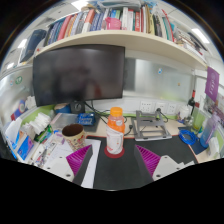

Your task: Pour water

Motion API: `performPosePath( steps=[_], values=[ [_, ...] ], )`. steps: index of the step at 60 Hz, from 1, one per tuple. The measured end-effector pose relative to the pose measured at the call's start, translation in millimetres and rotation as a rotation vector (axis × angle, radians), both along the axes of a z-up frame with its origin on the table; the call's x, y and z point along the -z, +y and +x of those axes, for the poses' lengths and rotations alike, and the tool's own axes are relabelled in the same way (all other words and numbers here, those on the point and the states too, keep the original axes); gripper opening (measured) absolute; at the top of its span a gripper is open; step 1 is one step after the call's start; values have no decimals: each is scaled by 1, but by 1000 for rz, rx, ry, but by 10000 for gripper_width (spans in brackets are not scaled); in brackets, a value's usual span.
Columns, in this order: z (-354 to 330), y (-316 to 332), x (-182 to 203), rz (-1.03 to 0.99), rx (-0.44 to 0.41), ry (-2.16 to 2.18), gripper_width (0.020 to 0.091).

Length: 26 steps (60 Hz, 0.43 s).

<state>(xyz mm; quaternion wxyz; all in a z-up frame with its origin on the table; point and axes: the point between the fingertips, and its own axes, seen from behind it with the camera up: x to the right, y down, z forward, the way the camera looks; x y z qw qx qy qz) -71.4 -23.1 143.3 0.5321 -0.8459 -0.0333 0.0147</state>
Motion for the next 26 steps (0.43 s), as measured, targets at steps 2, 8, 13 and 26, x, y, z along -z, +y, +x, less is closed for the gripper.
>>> performPosePath(
  steps=[2, 8, 13, 26],
  values=[
    [-1, -8, -9, 10, -3, -11, 855],
    [2, -25, -36, 47, 19, -30, 853],
    [2, -33, -50, 62, 29, -20, 853],
    [16, -33, -66, 106, 61, -43, 846]
  ],
)
